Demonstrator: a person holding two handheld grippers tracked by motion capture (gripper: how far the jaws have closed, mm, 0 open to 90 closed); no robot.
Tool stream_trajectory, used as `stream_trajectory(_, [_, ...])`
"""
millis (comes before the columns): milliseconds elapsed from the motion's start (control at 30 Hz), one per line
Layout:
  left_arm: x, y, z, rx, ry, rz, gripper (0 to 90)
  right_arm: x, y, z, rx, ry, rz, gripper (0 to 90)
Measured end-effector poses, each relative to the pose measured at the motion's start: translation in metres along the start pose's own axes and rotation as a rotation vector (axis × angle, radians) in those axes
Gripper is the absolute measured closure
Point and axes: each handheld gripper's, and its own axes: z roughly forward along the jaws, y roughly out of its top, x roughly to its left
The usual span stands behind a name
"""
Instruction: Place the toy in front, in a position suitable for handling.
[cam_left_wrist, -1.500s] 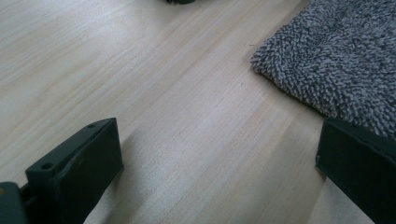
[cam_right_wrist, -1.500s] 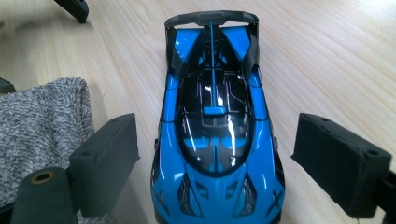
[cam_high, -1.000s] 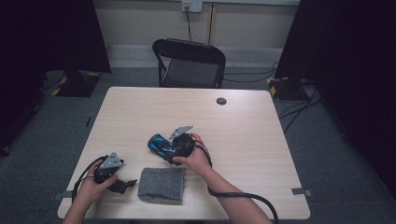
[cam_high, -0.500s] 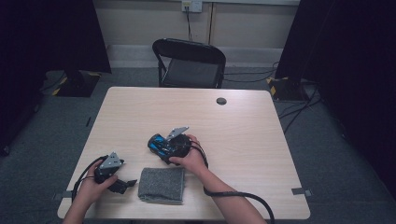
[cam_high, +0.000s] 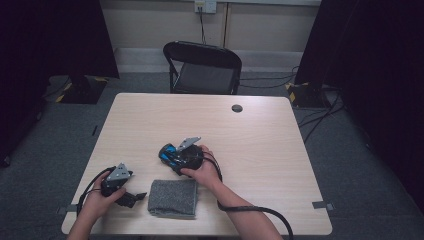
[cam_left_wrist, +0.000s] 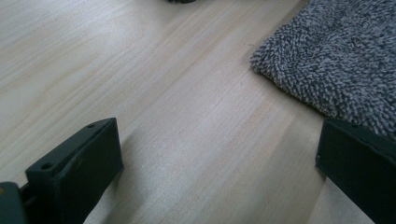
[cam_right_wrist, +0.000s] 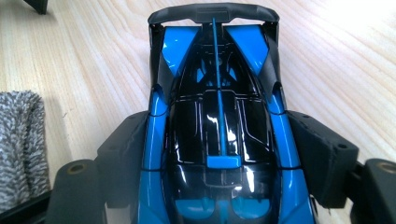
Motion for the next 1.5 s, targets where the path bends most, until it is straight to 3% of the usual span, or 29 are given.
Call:
stream_trajectory(467, [0.0, 0.0, 0.0, 0.0, -0.002, -0.002, 0.0, -0.012, -0.004, -0.012, 0.025, -0.018, 0.023, 26.1])
stream_trajectory(867, [0.0, 0.0, 0.0, -0.003, -0.003, -0.003, 0.0, -0.034, -0.006, -0.044, 0.008, -0.049, 0.046, 26.1])
stream_trajectory(1267, [0.0, 0.0, 0.0, -0.001, -0.002, 0.0, 0.0, -0.066, -0.046, -0.09, 0.01, -0.094, 0.1, 26.7])
stream_trajectory(1500, [0.0, 0.0, 0.0, -0.001, -0.002, 0.0, 0.0, -0.079, -0.067, -0.107, 0.019, -0.108, 0.122, 26.8])
